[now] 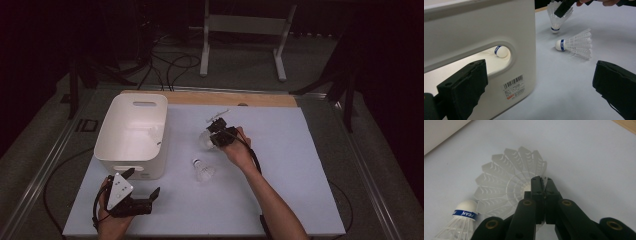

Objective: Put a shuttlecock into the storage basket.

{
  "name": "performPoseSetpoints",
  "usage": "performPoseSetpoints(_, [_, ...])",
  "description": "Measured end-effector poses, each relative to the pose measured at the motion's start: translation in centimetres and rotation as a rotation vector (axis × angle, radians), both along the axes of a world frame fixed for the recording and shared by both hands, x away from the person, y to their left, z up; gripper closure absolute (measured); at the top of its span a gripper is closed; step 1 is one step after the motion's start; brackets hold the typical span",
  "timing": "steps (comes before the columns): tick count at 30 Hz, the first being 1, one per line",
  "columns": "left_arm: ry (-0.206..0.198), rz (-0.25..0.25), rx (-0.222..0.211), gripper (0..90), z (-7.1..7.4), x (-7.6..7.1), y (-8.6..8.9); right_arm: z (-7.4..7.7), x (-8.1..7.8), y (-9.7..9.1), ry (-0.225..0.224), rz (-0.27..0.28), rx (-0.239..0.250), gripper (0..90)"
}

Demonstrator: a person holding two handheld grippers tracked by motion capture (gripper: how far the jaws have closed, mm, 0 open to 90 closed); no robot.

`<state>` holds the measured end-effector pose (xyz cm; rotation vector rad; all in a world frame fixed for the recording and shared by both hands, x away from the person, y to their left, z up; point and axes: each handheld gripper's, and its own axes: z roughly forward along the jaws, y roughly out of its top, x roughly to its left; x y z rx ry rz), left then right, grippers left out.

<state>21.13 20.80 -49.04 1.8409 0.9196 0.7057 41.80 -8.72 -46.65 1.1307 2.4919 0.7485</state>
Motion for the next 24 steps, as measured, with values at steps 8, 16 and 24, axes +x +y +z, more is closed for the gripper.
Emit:
performPoseSetpoints(8, [0.000, 0.002, 0.001, 0.5, 0.0, 0.0, 0.0, 0.9, -0.6, -0.1, -0.024, 0.004, 0.010, 89.2])
performPoseSetpoints(16, [-0.001, 0.002, 0.001, 0.5, 0.0, 0.0, 0.0, 2.0, -1.2, -0.2, -0.037, 0.003, 0.025, 89.2])
performPoseSetpoints(24, [-0.002, 0.001, 0.002, 0.5, 0.0, 0.0, 0.0, 2.6, -1.6, -0.2, -0.039, 0.013, 0.047, 89.2])
